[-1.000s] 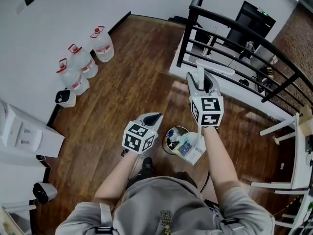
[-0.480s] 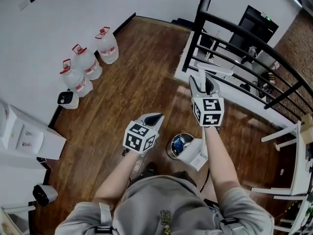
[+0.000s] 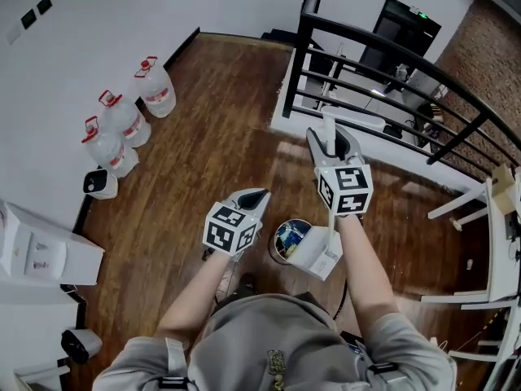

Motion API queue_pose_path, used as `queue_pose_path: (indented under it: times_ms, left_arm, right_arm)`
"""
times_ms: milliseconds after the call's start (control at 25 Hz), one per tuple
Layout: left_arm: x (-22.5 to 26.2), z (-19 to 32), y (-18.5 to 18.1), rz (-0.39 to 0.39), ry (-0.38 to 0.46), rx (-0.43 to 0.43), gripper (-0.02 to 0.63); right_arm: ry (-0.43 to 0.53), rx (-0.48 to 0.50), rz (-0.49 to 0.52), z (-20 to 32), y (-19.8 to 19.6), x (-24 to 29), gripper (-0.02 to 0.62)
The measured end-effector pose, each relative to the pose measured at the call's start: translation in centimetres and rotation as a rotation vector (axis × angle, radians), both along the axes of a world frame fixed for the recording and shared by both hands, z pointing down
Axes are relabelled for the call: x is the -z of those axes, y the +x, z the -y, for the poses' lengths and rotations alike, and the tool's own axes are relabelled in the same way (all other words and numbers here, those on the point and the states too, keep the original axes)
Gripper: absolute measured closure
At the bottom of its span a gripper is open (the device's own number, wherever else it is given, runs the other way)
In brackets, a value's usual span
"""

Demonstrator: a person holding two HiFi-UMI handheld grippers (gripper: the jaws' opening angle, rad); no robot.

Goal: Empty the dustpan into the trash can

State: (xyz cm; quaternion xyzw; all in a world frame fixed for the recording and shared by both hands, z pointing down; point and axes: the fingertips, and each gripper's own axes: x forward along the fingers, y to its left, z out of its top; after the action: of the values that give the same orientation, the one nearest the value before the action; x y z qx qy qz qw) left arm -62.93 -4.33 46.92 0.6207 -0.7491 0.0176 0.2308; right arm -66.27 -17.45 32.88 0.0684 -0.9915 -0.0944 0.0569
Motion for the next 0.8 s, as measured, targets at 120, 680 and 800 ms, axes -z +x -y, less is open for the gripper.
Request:
queue_pose_path:
  times_ms: [120, 680, 800]
  left_arm:
    - [0.0, 1.8, 1.7, 0.000, 0.001, -0.033, 0.618]
    - [0.7, 10.7, 12.9, 0.019, -0.007, -0.206, 0.618]
    - [0.6, 12.2, 15.1, 0.022, -0.015, -0.230, 0.618]
  right_arm:
    - [-0.016, -0.016, 0.016, 1.4, 2.4, 0.6, 0.436]
    - [-0.139, -0.173, 0.112, 10.5, 18.3, 3.1, 0.447]
    - [-0.189, -0.182, 0.138, 11.6, 21.6, 3.7, 0.454]
